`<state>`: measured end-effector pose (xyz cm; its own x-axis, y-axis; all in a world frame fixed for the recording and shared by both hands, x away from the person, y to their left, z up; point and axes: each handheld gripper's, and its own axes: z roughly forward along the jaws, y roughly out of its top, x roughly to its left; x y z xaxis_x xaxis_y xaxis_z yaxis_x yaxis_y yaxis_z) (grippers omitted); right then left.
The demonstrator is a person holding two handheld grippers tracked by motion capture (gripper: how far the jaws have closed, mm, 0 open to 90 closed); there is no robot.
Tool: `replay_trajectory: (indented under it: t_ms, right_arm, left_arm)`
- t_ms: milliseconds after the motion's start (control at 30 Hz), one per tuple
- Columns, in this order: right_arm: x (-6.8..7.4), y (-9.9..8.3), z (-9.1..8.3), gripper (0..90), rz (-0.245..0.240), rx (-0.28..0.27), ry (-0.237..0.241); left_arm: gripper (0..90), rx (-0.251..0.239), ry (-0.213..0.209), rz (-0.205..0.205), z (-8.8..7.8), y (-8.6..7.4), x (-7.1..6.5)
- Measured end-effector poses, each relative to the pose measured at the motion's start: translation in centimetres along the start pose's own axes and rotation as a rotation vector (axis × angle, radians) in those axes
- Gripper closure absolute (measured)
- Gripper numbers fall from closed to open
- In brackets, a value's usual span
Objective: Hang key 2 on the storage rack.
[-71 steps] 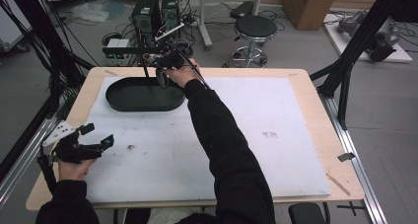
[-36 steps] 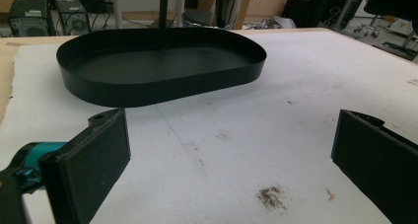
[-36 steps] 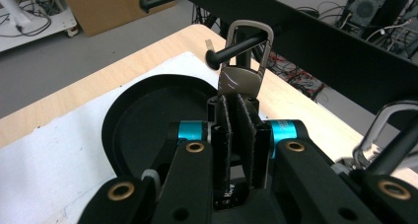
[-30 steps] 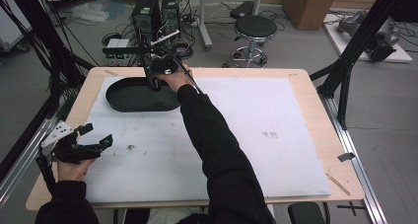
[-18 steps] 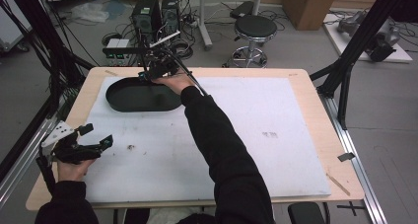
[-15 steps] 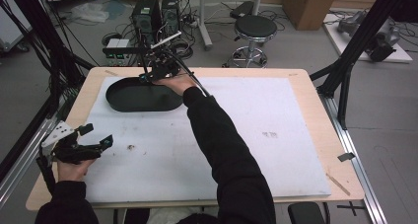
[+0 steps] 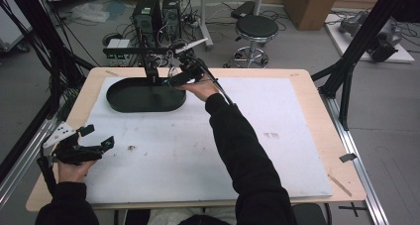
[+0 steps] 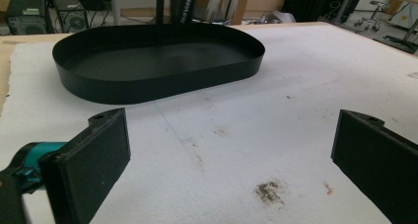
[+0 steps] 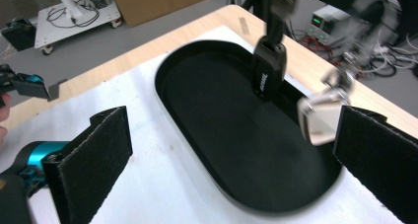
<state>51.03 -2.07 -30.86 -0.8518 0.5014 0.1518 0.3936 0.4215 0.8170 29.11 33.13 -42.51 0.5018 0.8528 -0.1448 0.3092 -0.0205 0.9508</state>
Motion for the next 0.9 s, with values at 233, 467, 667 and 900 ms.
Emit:
replay_trajectory:
  t_ms: [233, 467, 667, 900]
  right_arm:
    - [-1.0, -1.9, -2.8, 0.7, 0.003, -0.026, -0.042]
    - [-1.7, -3.5, -5.3, 0.7, 0.008, -0.042, -0.091]
    - [-2.5, -5.3, -7.6, 0.6, 0.034, -0.059, -0.133]
    - [-2.8, -7.0, -9.7, 0.7, 0.055, -0.072, -0.154]
  left_arm:
    - [1.9, 0.009, 0.000, 0.004, 0.0, 0.0, -0.1]
    - [1.9, 0.017, 0.001, 0.007, 0.1, 0.0, -0.2]
    - [1.9, 0.022, 0.001, 0.010, 0.1, 0.0, -0.2]
    - [1.9, 0.023, 0.001, 0.010, 0.1, 0.0, -0.2]
